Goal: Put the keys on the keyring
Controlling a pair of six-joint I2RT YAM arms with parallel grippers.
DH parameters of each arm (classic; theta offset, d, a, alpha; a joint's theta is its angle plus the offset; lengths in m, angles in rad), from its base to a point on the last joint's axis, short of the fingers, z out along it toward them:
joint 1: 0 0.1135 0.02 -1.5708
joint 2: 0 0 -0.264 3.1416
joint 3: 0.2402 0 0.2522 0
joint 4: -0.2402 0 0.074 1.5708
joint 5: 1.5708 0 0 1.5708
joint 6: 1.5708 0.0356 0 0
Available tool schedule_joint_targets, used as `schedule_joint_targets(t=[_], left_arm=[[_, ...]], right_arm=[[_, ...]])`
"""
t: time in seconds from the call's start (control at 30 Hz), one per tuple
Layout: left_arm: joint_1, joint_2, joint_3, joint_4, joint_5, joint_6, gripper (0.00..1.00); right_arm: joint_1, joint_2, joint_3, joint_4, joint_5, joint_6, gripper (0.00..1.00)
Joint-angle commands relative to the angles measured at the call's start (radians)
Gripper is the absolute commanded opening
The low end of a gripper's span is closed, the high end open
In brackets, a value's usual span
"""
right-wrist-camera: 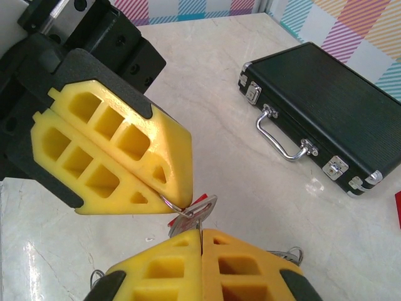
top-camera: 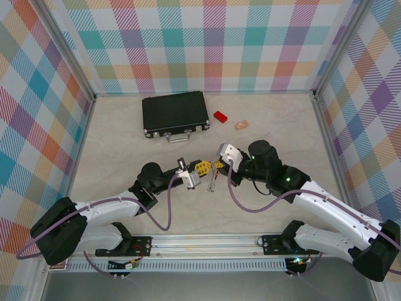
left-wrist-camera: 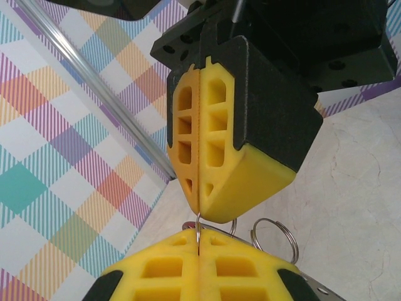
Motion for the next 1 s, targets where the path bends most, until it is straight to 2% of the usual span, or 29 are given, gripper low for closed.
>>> schedule_joint_targets(t=[0.0,0.83,0.97], left_arm=[[-0.016,-0.017,0.002,0.014,-0.006,0.021,0.00],[-0.016,-0.018,0.014,-0.026,-0.031,0.029,0.00],[-0.016,-0.023,0.010,-0.020,-0.031,0.029,0.00]], right_arm=[[-0.002,-0.001,0.036,0.005,-0.036,0.007,0.00],[-0.002,-0.008,0.033,0.002,-0.111,0.010,0.00],[-0.002,-0.006,0.035,-0.001,-0.066,0.014,0.00]])
